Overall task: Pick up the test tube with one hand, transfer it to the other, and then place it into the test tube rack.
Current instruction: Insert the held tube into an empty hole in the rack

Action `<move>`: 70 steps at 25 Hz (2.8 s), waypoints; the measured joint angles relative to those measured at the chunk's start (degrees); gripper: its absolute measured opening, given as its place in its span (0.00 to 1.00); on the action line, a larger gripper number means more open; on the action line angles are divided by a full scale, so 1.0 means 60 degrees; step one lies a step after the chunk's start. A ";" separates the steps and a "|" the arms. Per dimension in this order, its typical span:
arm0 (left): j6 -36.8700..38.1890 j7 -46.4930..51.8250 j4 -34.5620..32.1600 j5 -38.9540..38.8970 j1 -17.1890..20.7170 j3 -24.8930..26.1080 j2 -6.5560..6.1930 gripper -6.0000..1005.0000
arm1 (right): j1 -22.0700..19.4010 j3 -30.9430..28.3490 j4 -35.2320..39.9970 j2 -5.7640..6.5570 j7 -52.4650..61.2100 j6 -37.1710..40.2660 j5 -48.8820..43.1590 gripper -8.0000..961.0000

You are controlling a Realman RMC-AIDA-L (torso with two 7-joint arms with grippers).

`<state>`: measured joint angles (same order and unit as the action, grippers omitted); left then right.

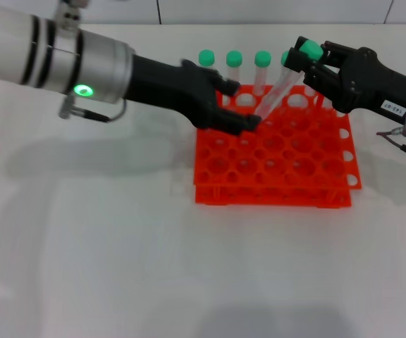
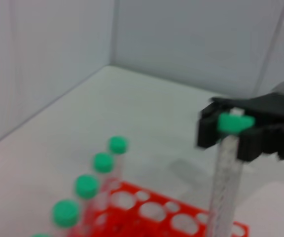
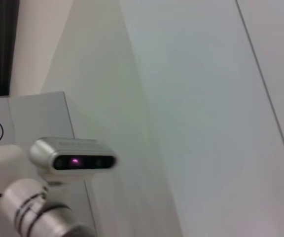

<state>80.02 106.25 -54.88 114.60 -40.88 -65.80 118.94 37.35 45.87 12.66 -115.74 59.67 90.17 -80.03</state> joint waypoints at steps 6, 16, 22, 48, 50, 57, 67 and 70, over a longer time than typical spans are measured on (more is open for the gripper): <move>-0.0164 0.0419 -0.2284 -0.0012 0.1704 0.0123 0.0051 0.84 | 0.0002 0.0035 0.0436 0.0052 0.0097 -0.0341 -0.0029 0.28; -0.0645 -0.2442 -0.2601 -0.2978 0.4956 0.0201 0.0088 0.89 | 0.0619 0.0675 0.0772 0.0116 0.0139 -0.1222 -0.0111 0.28; -0.0669 -0.5028 -0.1288 -0.4883 0.6247 0.0199 0.0098 0.89 | 0.1034 0.0795 0.0772 0.0073 0.0096 -0.1639 -0.0107 0.28; -0.0740 -0.6726 0.1203 -0.5741 0.6322 0.0911 0.0069 0.88 | 0.2066 0.1811 0.0041 -0.0074 -0.1007 -0.3968 0.0009 0.28; -0.0738 -0.6739 0.1270 -0.5742 0.6287 0.0919 0.0068 0.88 | 0.2079 0.1930 0.0036 -0.0074 -0.1036 -0.4051 0.0009 0.28; -0.0740 -0.6763 0.1286 -0.5750 0.6226 0.0948 0.0068 0.88 | 0.2134 0.2434 0.0066 -0.0074 -0.1019 -0.4280 0.0007 0.28; -0.0768 -0.6779 0.1543 -0.5757 0.6062 0.1042 0.0068 0.88 | 0.2370 0.2953 0.0008 -0.0074 -0.0983 -0.4743 0.0007 0.28; -0.0771 -0.6805 0.1555 -0.5757 0.6062 0.1078 0.0068 0.88 | 0.2403 0.3186 0.0006 -0.0074 -0.0875 -0.4943 0.0007 0.28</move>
<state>75.40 65.42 -45.55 80.06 -4.51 -59.33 119.35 51.77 64.98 12.70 -116.19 54.43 60.51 -79.98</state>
